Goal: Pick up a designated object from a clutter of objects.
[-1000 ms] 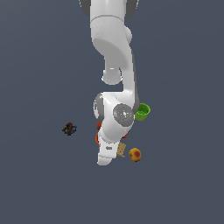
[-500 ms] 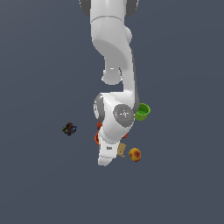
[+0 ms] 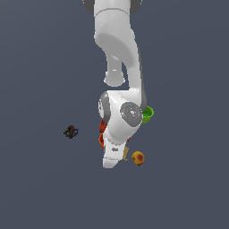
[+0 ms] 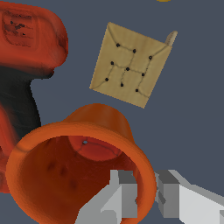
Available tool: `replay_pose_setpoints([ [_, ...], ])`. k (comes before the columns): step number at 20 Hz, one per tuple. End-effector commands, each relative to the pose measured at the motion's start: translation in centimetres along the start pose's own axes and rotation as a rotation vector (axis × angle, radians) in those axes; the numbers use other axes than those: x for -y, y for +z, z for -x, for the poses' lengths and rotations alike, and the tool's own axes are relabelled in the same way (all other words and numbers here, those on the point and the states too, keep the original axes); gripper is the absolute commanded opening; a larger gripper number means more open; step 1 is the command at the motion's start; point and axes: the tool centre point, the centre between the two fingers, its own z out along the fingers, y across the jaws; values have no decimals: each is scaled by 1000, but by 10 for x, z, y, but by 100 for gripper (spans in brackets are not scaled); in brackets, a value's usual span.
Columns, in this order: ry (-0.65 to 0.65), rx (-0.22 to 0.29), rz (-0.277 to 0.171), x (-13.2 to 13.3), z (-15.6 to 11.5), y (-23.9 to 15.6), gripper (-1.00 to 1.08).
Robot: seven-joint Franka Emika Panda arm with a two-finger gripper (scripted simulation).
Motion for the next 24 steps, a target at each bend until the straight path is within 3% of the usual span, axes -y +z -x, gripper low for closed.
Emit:
replay_pose_setpoints([
  [1, -1, 0, 3, 0, -4, -17, -100],
  [24, -1, -3, 1, 10, -68, -261, -100],
])
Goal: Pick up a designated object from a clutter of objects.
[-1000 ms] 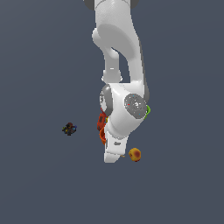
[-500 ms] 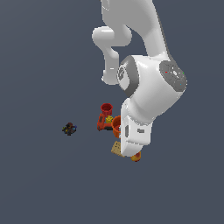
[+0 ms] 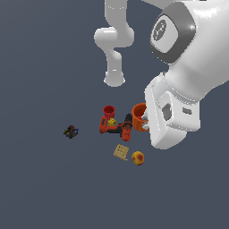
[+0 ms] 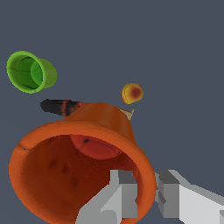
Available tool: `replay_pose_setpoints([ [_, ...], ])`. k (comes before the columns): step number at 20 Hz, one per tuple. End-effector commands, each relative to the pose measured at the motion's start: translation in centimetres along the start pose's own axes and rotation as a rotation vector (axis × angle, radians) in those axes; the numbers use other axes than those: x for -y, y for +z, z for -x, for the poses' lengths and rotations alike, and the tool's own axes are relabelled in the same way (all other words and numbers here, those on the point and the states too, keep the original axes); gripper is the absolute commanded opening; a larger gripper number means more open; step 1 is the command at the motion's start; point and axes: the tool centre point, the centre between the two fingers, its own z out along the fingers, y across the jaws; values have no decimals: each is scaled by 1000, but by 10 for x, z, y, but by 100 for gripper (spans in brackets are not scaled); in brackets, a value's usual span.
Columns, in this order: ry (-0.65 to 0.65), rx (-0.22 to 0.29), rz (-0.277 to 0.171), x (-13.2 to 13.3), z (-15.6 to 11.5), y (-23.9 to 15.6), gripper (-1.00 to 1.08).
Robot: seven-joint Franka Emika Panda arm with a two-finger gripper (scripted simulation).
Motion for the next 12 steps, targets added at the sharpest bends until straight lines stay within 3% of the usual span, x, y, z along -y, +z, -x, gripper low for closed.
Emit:
replay_pose_setpoints([
  [1, 1, 0, 0, 1, -6, -25, -100],
  [12, 3, 2, 0, -1, -22, -84, -100],
])
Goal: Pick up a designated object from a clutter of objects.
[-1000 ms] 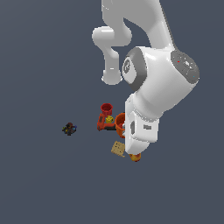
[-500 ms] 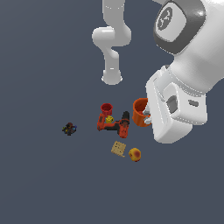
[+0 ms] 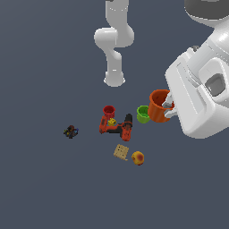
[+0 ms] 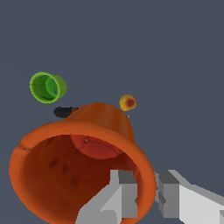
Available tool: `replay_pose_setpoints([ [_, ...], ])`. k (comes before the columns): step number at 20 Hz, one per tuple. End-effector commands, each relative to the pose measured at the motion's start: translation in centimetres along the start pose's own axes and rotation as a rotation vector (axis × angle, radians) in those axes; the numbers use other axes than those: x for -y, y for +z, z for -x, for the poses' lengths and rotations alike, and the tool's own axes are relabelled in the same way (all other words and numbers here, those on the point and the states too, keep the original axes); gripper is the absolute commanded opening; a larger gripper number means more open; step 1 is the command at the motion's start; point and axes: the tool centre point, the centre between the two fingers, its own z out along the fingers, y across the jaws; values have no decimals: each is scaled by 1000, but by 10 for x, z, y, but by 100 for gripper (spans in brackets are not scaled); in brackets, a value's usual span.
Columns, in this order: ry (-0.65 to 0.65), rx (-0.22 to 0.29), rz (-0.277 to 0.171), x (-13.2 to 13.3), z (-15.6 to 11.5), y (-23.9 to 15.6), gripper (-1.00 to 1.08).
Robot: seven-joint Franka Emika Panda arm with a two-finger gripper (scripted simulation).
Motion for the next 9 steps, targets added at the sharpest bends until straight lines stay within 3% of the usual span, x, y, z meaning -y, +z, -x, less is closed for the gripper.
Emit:
replay_pose_setpoints([
  [1, 1, 0, 1, 0, -2, -9, -100],
  [9, 2, 1, 1, -2, -4, -17, -100],
])
